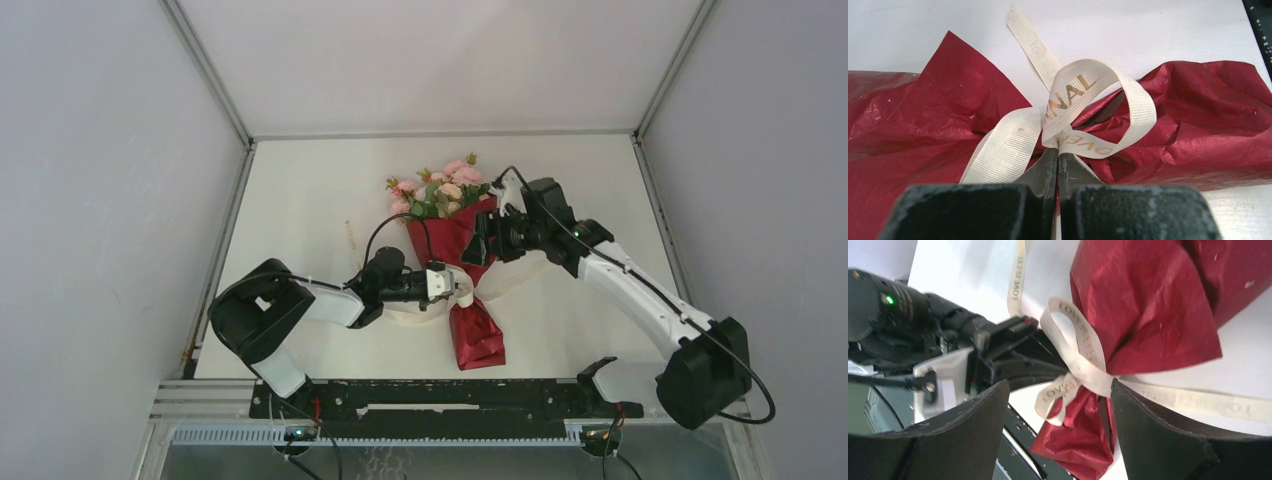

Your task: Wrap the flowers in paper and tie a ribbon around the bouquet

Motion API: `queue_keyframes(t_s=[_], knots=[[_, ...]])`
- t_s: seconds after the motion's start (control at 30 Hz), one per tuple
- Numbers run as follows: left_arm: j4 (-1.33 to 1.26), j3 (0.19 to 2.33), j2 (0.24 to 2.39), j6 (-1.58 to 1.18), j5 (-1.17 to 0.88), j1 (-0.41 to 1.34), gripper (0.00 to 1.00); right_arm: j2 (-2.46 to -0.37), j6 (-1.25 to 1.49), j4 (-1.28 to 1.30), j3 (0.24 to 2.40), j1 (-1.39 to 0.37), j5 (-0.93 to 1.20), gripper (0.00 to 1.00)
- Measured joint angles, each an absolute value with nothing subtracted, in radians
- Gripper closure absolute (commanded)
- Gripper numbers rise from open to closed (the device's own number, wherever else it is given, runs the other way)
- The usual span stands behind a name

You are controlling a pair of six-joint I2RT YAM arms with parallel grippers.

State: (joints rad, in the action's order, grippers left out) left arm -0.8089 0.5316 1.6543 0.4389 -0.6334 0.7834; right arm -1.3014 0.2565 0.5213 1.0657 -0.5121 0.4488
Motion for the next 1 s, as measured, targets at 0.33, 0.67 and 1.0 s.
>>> queue_keyframes(t_s=[0.33, 0.67, 1.0], knots=[[-0.81, 0.518, 1.645, 0.445, -0.631, 0.783, 1.0, -1.234, 0.432, 0.379, 0.764, -0.534, 0.519, 0.23], [-0.806, 0.518, 1.644, 0.445, -0.63, 0.783, 1.0, -1.3, 0.506, 0.278, 0.748, -0.537, 0.611, 1.0], [-0.805, 0.526, 1.645, 0.445, -0.623, 0.79, 1.0, -1.281, 0.513, 0.296, 0.739, -0.531, 0.638, 1.0]])
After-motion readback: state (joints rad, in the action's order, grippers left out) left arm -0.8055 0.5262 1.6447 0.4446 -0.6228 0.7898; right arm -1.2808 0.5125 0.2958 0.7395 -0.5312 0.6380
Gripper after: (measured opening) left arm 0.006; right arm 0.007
